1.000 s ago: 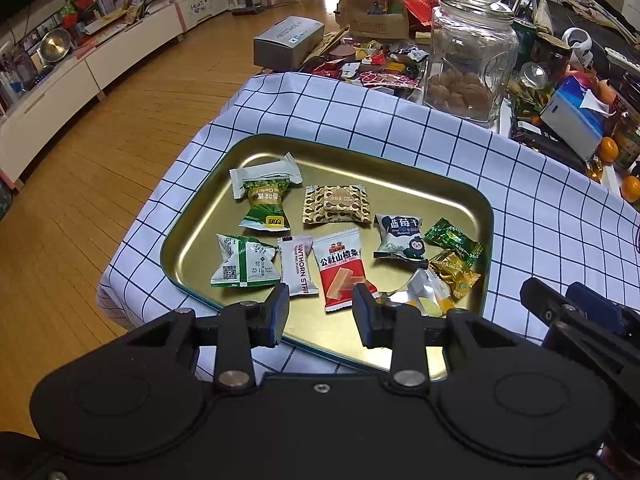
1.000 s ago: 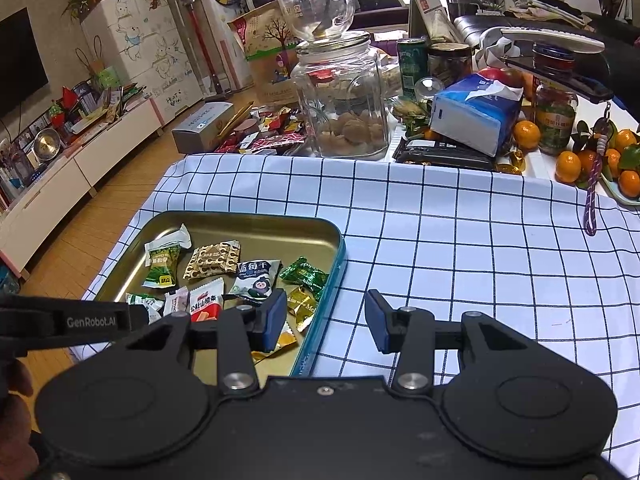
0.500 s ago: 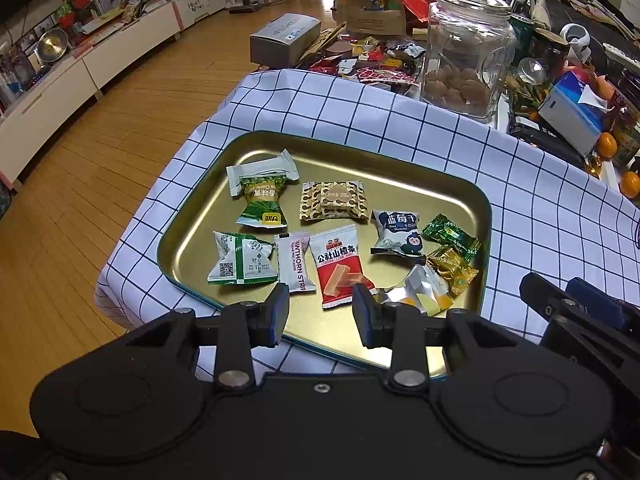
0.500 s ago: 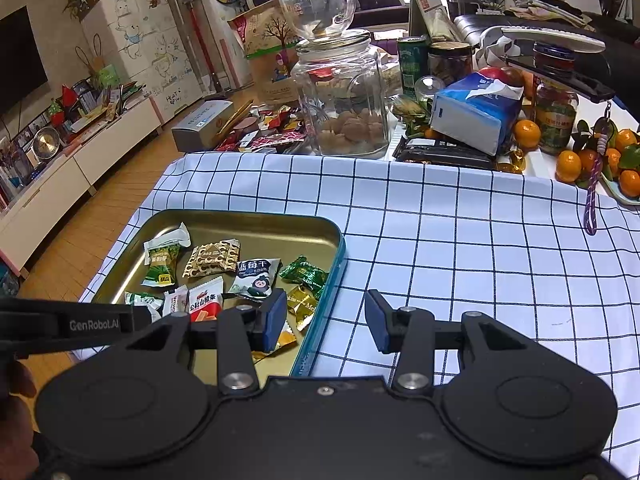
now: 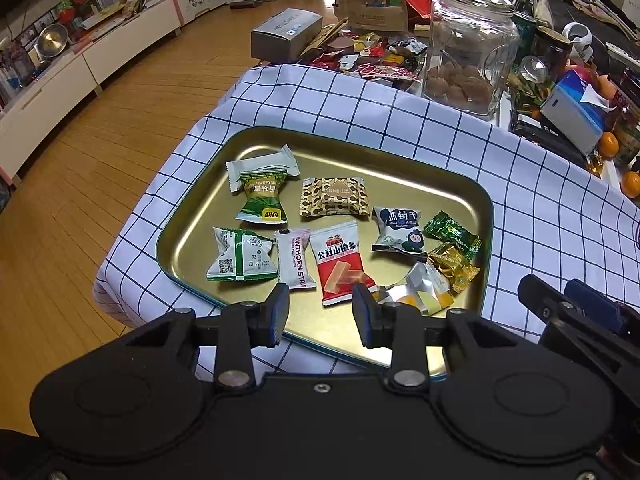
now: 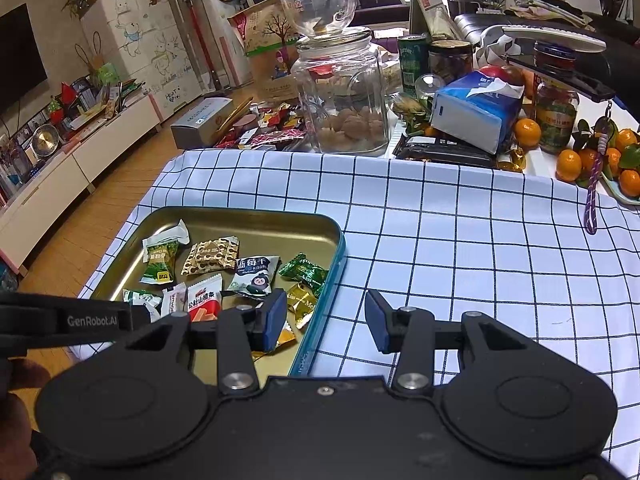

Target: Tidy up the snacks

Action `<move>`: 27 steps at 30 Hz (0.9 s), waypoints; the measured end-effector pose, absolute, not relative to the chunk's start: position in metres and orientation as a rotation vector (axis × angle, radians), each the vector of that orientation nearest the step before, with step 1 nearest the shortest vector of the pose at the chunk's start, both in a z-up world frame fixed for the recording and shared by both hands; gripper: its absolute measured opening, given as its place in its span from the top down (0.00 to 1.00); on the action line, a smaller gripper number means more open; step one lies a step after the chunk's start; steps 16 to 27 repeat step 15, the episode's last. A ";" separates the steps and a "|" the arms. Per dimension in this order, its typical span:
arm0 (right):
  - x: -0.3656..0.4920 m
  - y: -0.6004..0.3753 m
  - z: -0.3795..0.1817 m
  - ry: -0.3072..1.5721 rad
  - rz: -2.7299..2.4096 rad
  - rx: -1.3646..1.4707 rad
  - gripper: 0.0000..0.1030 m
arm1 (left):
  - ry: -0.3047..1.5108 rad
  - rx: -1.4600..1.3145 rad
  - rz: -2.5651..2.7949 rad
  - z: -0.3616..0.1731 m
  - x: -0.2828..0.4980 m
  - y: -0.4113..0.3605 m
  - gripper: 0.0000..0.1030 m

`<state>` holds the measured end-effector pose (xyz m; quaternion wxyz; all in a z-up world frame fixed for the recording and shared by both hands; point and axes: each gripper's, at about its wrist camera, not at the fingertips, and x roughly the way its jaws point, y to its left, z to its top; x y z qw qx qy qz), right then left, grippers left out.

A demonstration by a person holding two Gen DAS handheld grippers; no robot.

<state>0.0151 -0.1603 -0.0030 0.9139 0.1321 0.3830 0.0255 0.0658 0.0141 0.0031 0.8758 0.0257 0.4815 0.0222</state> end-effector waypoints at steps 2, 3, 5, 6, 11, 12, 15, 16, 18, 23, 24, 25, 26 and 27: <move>0.015 -0.159 -0.004 0.790 0.054 0.268 0.55 | 1.009 0.055 0.042 0.002 0.066 0.014 0.58; 0.015 -0.159 -0.004 0.790 0.054 0.267 0.55 | 1.009 0.056 0.042 0.002 0.066 0.013 0.58; 0.015 -0.159 -0.005 0.793 0.054 0.265 0.55 | 1.011 0.059 0.043 0.001 0.066 0.013 0.58; 0.015 -0.159 -0.005 0.794 0.054 0.266 0.55 | 1.016 0.059 0.044 0.000 0.067 0.013 0.58; 0.016 -0.159 -0.005 0.796 0.053 0.265 0.55 | 1.023 0.054 0.046 -0.002 0.068 0.013 0.58; 0.016 -0.159 -0.006 0.798 0.053 0.265 0.55 | 1.019 0.057 0.049 -0.002 0.069 0.012 0.58; 0.017 -0.158 -0.008 0.803 0.053 0.266 0.55 | 1.008 0.070 0.047 -0.001 0.069 0.011 0.58; 0.017 -0.158 -0.008 0.803 0.053 0.266 0.55 | 1.008 0.070 0.047 -0.001 0.069 0.011 0.58; 0.017 -0.158 -0.008 0.803 0.053 0.266 0.55 | 1.008 0.070 0.047 -0.001 0.069 0.011 0.58; 0.017 -0.158 -0.008 0.803 0.053 0.266 0.55 | 1.008 0.070 0.047 -0.001 0.069 0.011 0.58; 0.017 -0.158 -0.008 0.803 0.053 0.266 0.55 | 1.008 0.070 0.047 -0.001 0.069 0.011 0.58; 0.017 -0.158 -0.008 0.803 0.053 0.266 0.55 | 1.008 0.070 0.047 -0.001 0.069 0.011 0.58; 0.017 -0.158 -0.008 0.803 0.053 0.266 0.55 | 1.008 0.070 0.047 -0.001 0.069 0.011 0.58; 0.017 -0.158 -0.008 0.803 0.053 0.266 0.55 | 1.008 0.070 0.047 -0.001 0.069 0.011 0.58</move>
